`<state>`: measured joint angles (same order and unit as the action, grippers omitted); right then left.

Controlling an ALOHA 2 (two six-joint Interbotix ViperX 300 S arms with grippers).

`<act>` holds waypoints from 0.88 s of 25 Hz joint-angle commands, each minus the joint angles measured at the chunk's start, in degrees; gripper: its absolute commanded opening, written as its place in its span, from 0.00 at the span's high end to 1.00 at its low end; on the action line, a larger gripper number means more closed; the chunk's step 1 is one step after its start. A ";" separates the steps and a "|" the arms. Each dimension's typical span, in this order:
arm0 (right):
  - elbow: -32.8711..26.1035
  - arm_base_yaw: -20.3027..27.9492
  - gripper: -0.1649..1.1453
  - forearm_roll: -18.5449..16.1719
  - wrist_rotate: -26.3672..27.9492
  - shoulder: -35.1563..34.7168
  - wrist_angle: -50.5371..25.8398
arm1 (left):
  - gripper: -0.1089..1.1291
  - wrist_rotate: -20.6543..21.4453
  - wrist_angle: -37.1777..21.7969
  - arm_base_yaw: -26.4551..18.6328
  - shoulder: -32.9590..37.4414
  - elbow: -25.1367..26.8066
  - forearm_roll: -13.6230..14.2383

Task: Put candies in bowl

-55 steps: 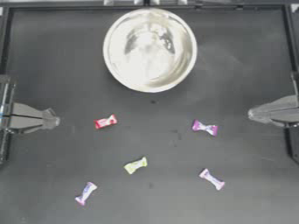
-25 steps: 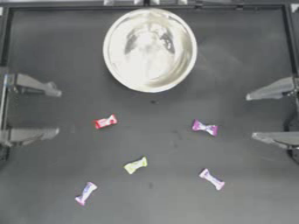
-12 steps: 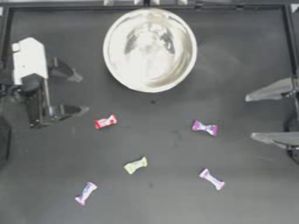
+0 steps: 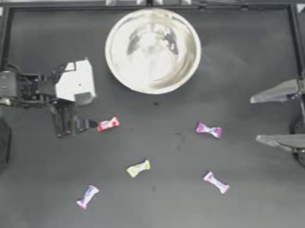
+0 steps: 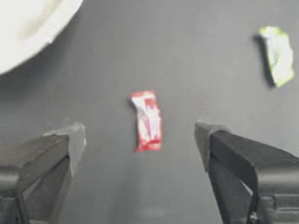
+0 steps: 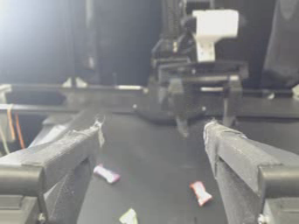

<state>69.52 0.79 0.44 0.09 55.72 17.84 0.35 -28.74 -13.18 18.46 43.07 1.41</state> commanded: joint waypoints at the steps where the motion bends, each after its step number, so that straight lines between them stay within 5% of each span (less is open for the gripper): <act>1: -0.62 0.00 0.12 0.18 0.00 -0.35 0.35 | 0.08 0.09 0.44 -0.09 -2.11 -1.32 0.00; 22: -0.79 -0.09 0.12 -0.18 0.00 -0.35 0.44 | 0.08 -0.35 1.85 0.00 -20.57 -6.15 -0.09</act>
<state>69.52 0.70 0.44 0.09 55.63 17.84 0.09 -27.16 -13.10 -2.99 38.06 1.41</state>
